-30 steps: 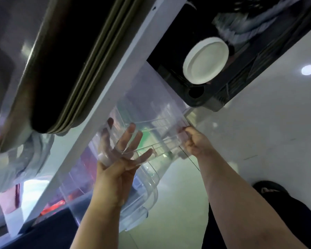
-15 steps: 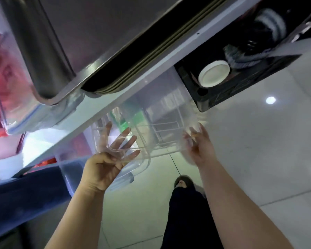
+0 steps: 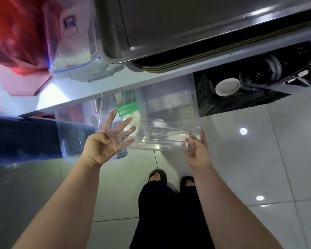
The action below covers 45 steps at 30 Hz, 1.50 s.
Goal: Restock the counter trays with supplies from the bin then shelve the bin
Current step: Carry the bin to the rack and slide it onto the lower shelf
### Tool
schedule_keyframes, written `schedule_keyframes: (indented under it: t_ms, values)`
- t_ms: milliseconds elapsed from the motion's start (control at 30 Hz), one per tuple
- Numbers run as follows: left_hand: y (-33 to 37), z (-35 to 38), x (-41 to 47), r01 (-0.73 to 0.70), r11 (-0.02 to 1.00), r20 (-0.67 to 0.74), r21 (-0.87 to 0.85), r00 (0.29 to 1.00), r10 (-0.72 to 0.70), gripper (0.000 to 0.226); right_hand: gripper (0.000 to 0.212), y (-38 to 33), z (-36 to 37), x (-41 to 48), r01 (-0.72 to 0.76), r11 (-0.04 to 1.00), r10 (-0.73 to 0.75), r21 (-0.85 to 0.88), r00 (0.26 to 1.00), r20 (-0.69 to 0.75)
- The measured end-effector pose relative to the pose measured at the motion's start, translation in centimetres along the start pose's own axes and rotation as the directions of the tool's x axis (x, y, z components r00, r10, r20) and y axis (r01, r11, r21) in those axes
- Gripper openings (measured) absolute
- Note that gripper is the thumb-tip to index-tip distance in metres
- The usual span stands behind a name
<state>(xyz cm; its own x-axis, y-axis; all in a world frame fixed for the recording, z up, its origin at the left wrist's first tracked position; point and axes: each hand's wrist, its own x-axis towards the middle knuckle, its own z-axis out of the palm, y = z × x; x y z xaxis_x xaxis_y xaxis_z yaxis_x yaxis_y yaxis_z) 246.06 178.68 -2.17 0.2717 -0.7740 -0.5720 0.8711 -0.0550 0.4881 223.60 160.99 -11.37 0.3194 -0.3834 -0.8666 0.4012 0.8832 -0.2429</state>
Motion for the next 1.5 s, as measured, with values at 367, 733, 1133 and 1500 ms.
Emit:
schedule_keyframes:
  t_ms: [367, 733, 1133, 1500]
  values:
    - [-0.2, -2.9, -5.3, -0.213, 0.959, -0.250, -0.189, 0.954, 0.162, 0.094, 0.067, 0.7, 4.1, -6.3, 0.194, 0.981, -0.189, -0.013, 0.970, 0.153]
    - [2.6, -10.4, -11.3, -0.118, 0.965, -0.571, 0.236, 0.786, 0.236, 0.043, 0.066, 7.2, 9.4, -7.9, 0.319, 0.911, -0.254, -0.261, 0.933, 0.254]
    - [4.6, -16.6, -11.4, 0.217, 0.640, -0.579, 0.737, 0.690, 0.434, 0.055, 0.062, 12.8, 8.8, -5.2, 0.433, 0.461, -0.356, -0.775, 0.890, 0.286]
    - [3.1, -17.1, -11.6, -0.017, 0.969, -0.754, 0.248, 0.624, 0.204, 0.051, 0.065, 11.1, 8.4, -4.2, 0.326, 0.465, -0.255, -0.823, 0.940, 0.228]
